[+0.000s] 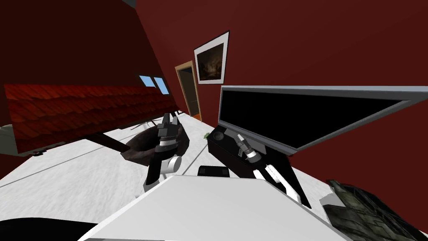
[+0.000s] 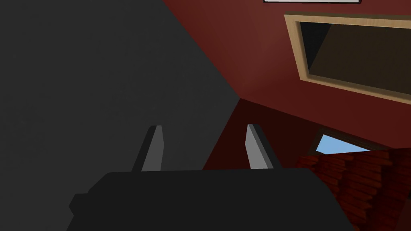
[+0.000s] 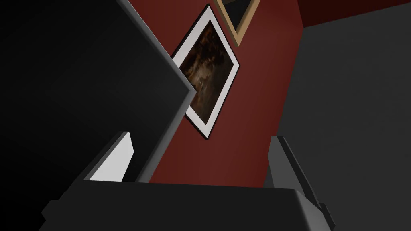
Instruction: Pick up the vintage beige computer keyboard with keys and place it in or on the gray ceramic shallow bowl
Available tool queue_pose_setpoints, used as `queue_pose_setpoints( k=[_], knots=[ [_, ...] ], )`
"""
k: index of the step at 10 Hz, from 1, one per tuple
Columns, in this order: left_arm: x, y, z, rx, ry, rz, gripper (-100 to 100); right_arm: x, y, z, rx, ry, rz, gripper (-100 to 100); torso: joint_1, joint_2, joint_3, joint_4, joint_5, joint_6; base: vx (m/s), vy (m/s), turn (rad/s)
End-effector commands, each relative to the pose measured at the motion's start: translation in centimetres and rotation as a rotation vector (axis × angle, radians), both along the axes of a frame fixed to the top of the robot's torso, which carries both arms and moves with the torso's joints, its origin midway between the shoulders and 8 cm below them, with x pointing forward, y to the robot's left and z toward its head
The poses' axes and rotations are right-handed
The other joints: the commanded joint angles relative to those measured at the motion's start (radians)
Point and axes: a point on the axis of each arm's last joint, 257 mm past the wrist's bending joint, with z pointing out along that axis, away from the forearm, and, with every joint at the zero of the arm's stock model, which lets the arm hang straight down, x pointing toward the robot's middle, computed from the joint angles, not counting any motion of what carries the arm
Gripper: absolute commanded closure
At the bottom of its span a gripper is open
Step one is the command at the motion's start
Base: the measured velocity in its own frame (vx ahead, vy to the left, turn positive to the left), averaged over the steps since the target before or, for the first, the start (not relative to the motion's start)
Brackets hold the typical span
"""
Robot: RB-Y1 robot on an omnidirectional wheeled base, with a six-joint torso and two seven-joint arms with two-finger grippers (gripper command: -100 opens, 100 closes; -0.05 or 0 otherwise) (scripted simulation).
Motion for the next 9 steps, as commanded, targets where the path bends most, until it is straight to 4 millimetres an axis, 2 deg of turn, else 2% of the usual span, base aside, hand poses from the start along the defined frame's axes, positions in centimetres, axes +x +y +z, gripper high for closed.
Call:
queue_pose_setpoints(
  k=[1, 2, 3, 4, 5, 7, 8, 9],
  knots=[
    [0.0, 0.0, 0.0, 0.000, 0.000, 0.000, 0, -0.3, 0.4, -1.5, -0.065, 0.018, 0.010, -100, 0.000, 0.000, 0.000, 0.000, 0.000, 0.000, -0.003, -0.061, 0.162],
    [0.0, 0.0, 0.0, 0.000, 0.000, 0.000, 0, -0.6, 0.4, -3.9, -0.146, 0.052, 0.023, -100, 0.001, 0.000, 0.000, 0.000, 0.000, 0.001, -0.006, -0.056, 0.270],
    [0.0, 0.0, 0.0, 0.000, 0.000, 0.000, 0, -0.6, 0.4, -4.0, -0.153, 0.051, 0.024, -100, 0.001, 0.000, 0.000, 0.000, 0.000, 0.000, -0.006, -0.046, 0.116],
    [0.0, 0.0, 0.0, 0.000, 0.000, 0.000, 0, -1.1, 0.2, -6.6, -0.240, 0.086, 0.039, -100, 0.002, 0.000, 0.000, 0.000, 0.000, 0.001, -0.007, -0.035, 0.240],
    [0.0, 0.0, 0.0, 0.000, 0.000, 0.000, 0, -1.1, 0.3, -6.6, -0.245, 0.085, 0.040, -100, 0.002, 0.000, 0.000, 0.000, 0.000, 0.000, -0.008, -0.038, 0.140],
    [0.0, 0.0, 0.0, 0.000, 0.000, 0.000, 0, -2.4, -0.5, -11.9, -0.405, 0.158, 0.072, -100, 0.002, 0.000, 0.000, 0.000, 0.000, 0.000, -0.016, -0.055, 0.365],
    [0.0, 0.0, 0.0, 0.000, 0.000, 0.000, 0, -2.5, -0.5, -12.2, -0.433, 0.155, 0.080, -100, 0.001, 0.000, 0.000, 0.000, 0.000, 0.000, -0.012, -0.060, 0.124],
    [0.0, 0.0, 0.0, 0.000, 0.000, 0.000, 0, -3.5, -1.2, -14.9, -0.518, 0.191, 0.102, -100, 0.001, 0.000, 0.000, 0.000, 0.000, 0.001, 0.003, -0.042, 0.212]
  ],
)
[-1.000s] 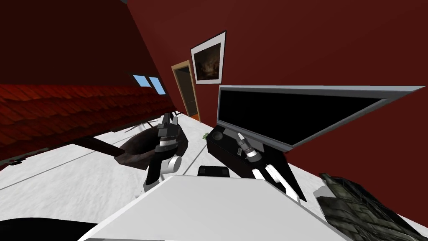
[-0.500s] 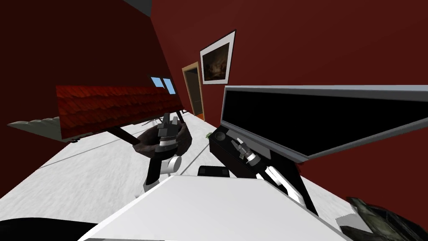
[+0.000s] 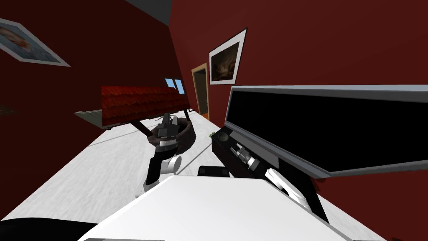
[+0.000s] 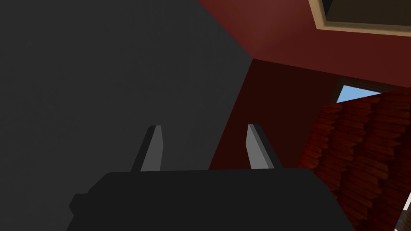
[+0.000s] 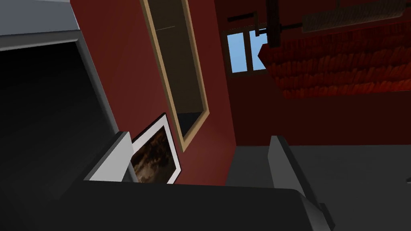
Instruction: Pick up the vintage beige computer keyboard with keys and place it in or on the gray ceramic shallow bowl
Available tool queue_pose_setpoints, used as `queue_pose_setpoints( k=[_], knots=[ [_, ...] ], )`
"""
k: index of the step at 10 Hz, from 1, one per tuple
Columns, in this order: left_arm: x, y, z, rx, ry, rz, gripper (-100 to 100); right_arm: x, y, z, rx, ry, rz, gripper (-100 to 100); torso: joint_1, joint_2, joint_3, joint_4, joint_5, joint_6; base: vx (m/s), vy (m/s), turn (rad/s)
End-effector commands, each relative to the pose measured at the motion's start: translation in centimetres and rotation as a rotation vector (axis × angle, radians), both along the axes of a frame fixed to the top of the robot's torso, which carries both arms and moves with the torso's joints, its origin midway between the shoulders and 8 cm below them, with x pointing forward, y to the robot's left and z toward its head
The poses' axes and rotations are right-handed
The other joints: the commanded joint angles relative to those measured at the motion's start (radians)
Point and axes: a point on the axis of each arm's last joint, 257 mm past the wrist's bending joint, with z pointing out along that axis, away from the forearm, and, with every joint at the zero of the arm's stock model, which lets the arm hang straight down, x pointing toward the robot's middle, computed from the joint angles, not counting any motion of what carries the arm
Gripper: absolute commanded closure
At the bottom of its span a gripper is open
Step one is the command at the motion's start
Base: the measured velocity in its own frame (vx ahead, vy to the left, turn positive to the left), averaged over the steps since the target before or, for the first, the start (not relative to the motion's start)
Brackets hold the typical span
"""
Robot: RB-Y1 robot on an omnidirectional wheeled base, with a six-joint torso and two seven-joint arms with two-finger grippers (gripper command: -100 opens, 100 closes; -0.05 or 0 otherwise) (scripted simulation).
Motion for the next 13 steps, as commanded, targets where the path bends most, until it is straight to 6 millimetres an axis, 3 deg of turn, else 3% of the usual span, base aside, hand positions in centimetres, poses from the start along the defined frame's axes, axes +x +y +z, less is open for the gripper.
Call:
queue_pose_setpoints(
  k=[1, 3, 4, 5, 6, 7, 8, 9, 11, 13],
  knots=[
    [0.0, 0.0, 0.0, 0.000, 0.000, 0.000, 0, -0.5, -0.6, -1.9, -0.059, 0.018, 0.014, -100, 0.000, 0.000, 0.000, 0.000, 0.000, 0.000, 0.001, -0.033, 0.174],
    [0.0, 0.0, 0.0, 0.000, 0.000, 0.000, 0, -2.8, -2.1, -6.9, -0.227, 0.082, 0.068, -100, 0.001, 0.000, 0.000, 0.000, 0.000, 0.000, -0.014, -0.037, 0.362],
    [0.0, 0.0, 0.0, 0.000, 0.000, 0.000, 0, -3.1, -2.5, -7.6, -0.250, 0.091, 0.071, -100, 0.000, 0.000, 0.000, 0.000, 0.000, 0.000, -0.013, -0.046, 0.154],
    [0.0, 0.0, 0.0, 0.000, 0.000, 0.000, 0, -4.6, -3.7, -10.3, -0.336, 0.129, 0.100, -100, 0.000, 0.000, 0.000, 0.000, 0.000, 0.001, -0.006, -0.028, 0.295],
    [0.0, 0.0, 0.0, 0.000, 0.000, 0.000, 0, -4.6, -3.7, -10.4, -0.344, 0.127, 0.105, -100, 0.001, 0.000, 0.000, 0.000, 0.000, 0.000, -0.001, -0.024, 0.152],
    [0.0, 0.0, 0.0, 0.000, 0.000, 0.000, 0, -6.3, -5.1, -12.9, -0.434, 0.162, 0.141, -100, 0.002, 0.000, 0.000, 0.000, 0.000, 0.001, -0.003, -0.020, 0.261],
    [0.0, 0.0, 0.0, 0.000, 0.000, 0.000, 0, -6.3, -5.1, -13.0, -0.437, 0.164, 0.141, -100, 0.002, 0.000, 0.000, 0.000, 0.000, 0.000, -0.004, -0.021, 0.137],
    [0.0, 0.0, 0.0, 0.000, 0.000, 0.000, 0, -8.1, -6.3, -15.2, -0.523, 0.192, 0.183, -100, 0.002, 0.000, 0.000, 0.000, 0.000, 0.001, -0.008, -0.013, 0.265],
    [0.0, 0.0, 0.0, 0.000, 0.000, 0.000, 0, -8.2, -6.7, -15.5, -0.527, 0.200, 0.180, -100, 0.002, 0.000, 0.000, 0.000, 0.001, 0.001, -0.004, -0.014, 0.078],
    [0.0, 0.0, 0.0, 0.000, 0.000, 0.000, 0, -11.9, -9.2, -19.3, -0.683, 0.252, 0.269, -100, 0.003, -0.001, 0.000, 0.000, 0.001, 0.000, -0.004, -0.012, 0.349]
  ],
)
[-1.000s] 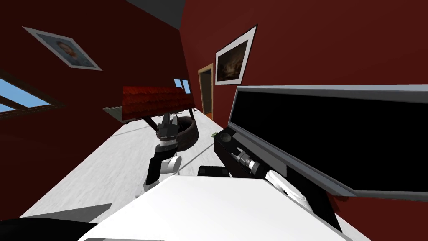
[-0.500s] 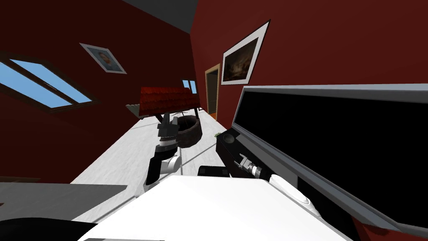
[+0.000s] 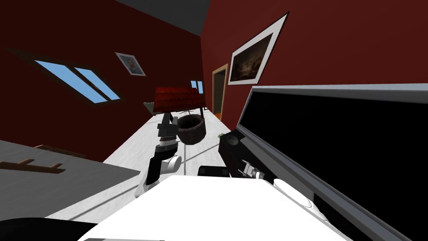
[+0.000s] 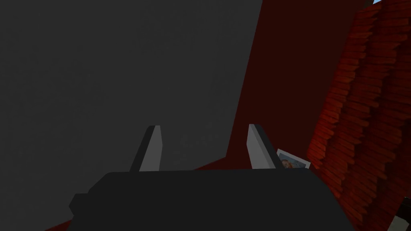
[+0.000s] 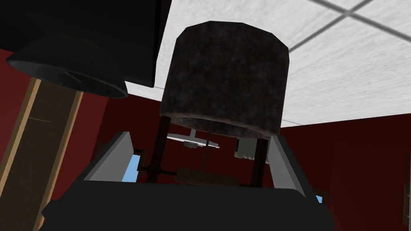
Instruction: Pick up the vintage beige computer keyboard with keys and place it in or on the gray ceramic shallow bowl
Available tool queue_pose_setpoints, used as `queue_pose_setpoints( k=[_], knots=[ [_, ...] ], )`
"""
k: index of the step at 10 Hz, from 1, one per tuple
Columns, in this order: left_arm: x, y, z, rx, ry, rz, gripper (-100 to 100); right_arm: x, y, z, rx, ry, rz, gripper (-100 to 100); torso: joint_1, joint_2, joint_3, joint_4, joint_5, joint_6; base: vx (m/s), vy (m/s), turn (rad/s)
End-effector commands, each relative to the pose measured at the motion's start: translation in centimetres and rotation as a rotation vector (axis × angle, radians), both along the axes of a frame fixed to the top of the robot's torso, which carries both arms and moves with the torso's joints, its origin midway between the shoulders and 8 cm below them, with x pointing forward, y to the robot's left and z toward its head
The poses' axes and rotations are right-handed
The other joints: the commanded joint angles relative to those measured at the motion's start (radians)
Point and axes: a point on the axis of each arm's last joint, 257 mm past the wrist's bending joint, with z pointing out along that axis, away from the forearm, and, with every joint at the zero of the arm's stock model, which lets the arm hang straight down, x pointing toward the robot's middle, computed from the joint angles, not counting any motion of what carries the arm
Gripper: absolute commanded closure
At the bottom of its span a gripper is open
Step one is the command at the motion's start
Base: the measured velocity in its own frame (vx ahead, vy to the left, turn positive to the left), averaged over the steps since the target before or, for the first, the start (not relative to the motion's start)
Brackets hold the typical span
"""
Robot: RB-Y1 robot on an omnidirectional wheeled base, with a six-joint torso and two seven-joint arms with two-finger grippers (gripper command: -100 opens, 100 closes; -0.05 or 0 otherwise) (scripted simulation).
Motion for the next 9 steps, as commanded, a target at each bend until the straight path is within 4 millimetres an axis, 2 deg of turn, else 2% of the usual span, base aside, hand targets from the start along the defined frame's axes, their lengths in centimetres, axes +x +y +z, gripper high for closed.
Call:
queue_pose_setpoints(
  k=[1, 2, 4, 5, 6, 7, 8, 9],
  knots=[
    [0.0, 0.0, 0.0, 0.000, 0.000, 0.000, 0, -1.7, -1.3, -1.9, -0.060, 0.028, 0.023, -100, 0.000, 0.000, 0.000, 0.000, 0.000, 0.000, -0.001, -0.026, 0.157],
    [0.0, 0.0, 0.0, 0.000, 0.000, 0.000, 0, -3.6, -2.6, -3.5, -0.131, 0.058, 0.073, -100, 0.000, 0.000, 0.000, 0.000, 0.000, 0.001, 0.001, -0.013, 0.212],
    [0.0, 0.0, 0.0, 0.000, 0.000, 0.000, 0, -4.0, -3.4, -4.0, -0.143, 0.072, 0.065, -100, 0.001, 0.000, 0.000, 0.000, 0.000, 0.001, 0.001, -0.008, 0.075],
    [0.0, 0.0, 0.0, 0.000, 0.000, 0.000, 0, -6.1, -4.9, -5.4, -0.212, 0.103, 0.115, -100, 0.001, 0.000, 0.000, 0.000, 0.000, 0.001, 0.002, 0.000, 0.200],
    [0.0, 0.0, 0.0, 0.000, 0.000, 0.000, 0, -6.3, -5.2, -5.6, -0.218, 0.110, 0.111, -100, 0.001, 0.000, 0.000, 0.000, 0.000, 0.001, 0.004, -0.007, 0.179],
    [0.0, 0.0, 0.0, 0.000, 0.000, 0.000, 0, -8.1, -6.3, -6.7, -0.275, 0.133, 0.166, -100, 0.001, 0.000, 0.000, 0.000, 0.000, 0.001, 0.005, -0.007, 0.270],
    [0.0, 0.0, 0.0, 0.000, 0.000, 0.000, 0, -8.6, -7.1, -7.1, -0.288, 0.149, 0.157, -100, 0.001, -0.001, 0.000, 0.000, 0.000, 0.001, 0.006, -0.012, 0.127],
    [0.0, 0.0, 0.0, 0.000, 0.000, 0.000, 0, -10.6, -8.7, -8.1, -0.349, 0.179, 0.209, -100, 0.001, -0.001, 0.000, 0.000, 0.000, 0.001, 0.007, -0.005, 0.245]
  ],
)
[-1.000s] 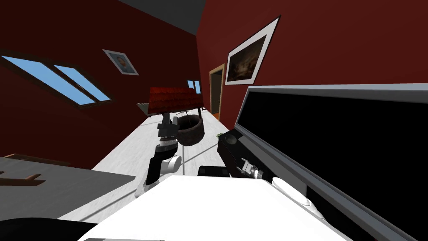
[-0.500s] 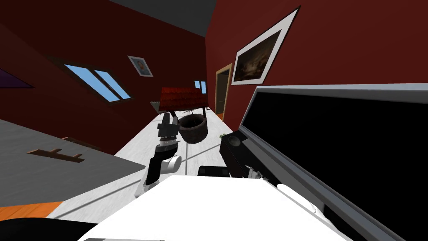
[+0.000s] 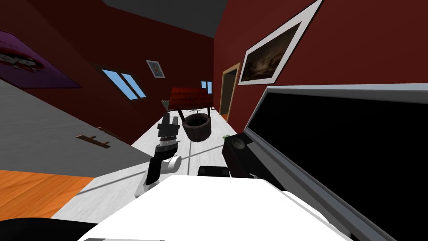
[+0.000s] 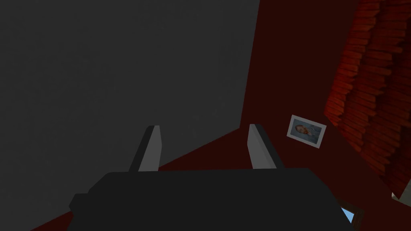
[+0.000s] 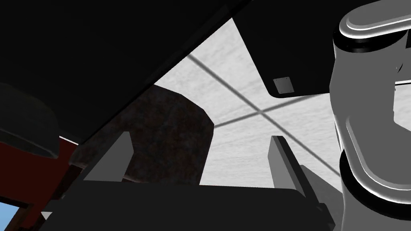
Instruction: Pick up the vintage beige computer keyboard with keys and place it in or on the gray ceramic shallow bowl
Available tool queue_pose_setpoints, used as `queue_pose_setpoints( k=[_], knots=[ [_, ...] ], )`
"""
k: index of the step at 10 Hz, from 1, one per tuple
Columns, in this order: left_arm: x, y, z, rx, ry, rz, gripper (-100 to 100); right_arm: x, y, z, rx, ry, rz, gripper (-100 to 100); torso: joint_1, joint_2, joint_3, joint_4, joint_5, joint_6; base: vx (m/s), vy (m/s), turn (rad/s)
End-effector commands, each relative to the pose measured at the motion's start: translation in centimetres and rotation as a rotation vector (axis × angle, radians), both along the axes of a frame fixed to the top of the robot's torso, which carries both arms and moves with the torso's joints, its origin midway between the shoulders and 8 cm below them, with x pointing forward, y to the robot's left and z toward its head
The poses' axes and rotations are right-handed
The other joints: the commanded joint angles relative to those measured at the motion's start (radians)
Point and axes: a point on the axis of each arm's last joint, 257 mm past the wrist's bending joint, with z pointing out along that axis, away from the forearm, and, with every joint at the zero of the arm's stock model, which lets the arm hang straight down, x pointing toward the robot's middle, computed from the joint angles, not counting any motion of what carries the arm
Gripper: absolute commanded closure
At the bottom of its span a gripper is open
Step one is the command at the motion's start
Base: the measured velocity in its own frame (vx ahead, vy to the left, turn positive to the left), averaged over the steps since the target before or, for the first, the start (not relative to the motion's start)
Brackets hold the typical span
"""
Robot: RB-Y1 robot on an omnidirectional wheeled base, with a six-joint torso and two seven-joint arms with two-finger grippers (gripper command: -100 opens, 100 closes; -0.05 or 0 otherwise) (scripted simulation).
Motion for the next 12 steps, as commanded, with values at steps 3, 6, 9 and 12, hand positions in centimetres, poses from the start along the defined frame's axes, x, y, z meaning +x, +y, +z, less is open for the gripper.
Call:
queue_pose_setpoints(
  k=[3, 6, 9, 12],
  knots=[
    [0.0, 0.0, 0.0, 0.000, 0.000, 0.000, 0, -4.8, -4.9, -2.2, -0.150, 0.084, 0.116, -100, 0.000, 0.000, 0.000, 0.000, 0.000, 0.000, 0.011, -0.005, 0.222],
    [0.0, 0.0, 0.0, 0.000, 0.000, 0.000, 0, -7.4, -7.2, -3.0, -0.210, 0.135, 0.159, -100, 0.000, -0.001, 0.000, 0.000, 0.000, 0.000, 0.014, -0.005, 0.134],
    [0.0, 0.0, 0.0, 0.000, 0.000, 0.000, 0, -12.4, -11.3, -3.9, -0.329, 0.223, 0.289, -100, 0.000, -0.001, -0.001, 0.000, 0.000, 0.000, 0.025, -0.001, 0.265],
    [0.0, 0.0, 0.0, 0.000, 0.000, 0.000, 0, -15.2, -13.8, -4.1, -0.393, 0.277, 0.358, -100, 0.001, -0.001, -0.001, 0.000, 0.000, 0.001, 0.024, -0.001, 0.107]
  ],
)
